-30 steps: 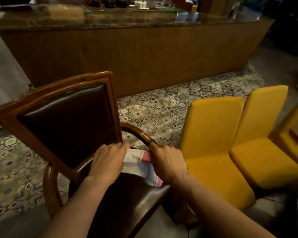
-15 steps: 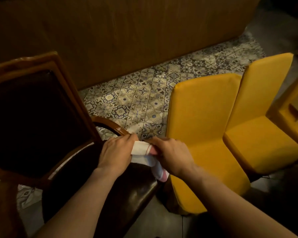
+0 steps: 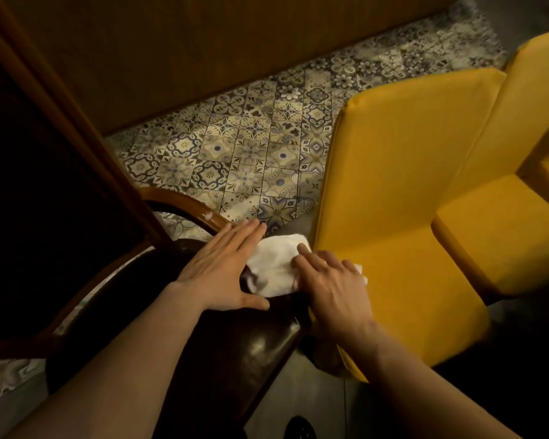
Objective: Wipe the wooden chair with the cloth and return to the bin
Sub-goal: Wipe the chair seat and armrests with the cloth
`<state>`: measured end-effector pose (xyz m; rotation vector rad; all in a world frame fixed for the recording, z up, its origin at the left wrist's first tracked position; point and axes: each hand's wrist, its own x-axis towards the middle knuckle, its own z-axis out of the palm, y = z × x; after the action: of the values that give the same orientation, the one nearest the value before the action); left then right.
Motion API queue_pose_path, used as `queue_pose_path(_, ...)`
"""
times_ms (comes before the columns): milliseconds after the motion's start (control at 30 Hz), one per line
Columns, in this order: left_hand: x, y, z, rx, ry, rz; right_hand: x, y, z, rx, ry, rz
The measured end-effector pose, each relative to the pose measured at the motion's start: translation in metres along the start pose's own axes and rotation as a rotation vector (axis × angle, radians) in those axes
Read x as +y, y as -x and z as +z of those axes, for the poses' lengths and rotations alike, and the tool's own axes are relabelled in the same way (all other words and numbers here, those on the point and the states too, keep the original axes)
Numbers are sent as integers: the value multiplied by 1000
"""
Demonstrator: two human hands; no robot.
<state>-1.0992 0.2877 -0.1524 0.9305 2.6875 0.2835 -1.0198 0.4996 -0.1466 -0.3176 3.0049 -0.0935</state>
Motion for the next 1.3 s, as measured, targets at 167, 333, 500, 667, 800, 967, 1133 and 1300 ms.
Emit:
queue_pose_path(167,-13,-14,33,-73,-21,19,-4,4,34,-95,-58,6)
queue_pose_path(333,-10,-16,50,-52,-49,1,-11,-2,34,-122,-37,-60)
queue_pose_path(500,-6,-18,46,-110,-64,-18,-6,6,27,-181,52,-69)
queue_pose_path(667,-5,-18,40,-169,-70,-47,6,23,28,-206,83,-20)
queue_pose_path(800,-4,-19,37,-211,-67,-67,18,43,28,-238,55,10)
queue_pose_path(967,-3,-20,34,-232,-68,-75,28,58,24,-274,61,26)
queue_pose_path(1133,-3,-19,34,-242,-60,-70,30,59,15,-307,92,49)
queue_pose_path(1300,-4,-20,36,-231,-49,-62,42,63,5,-250,153,138)
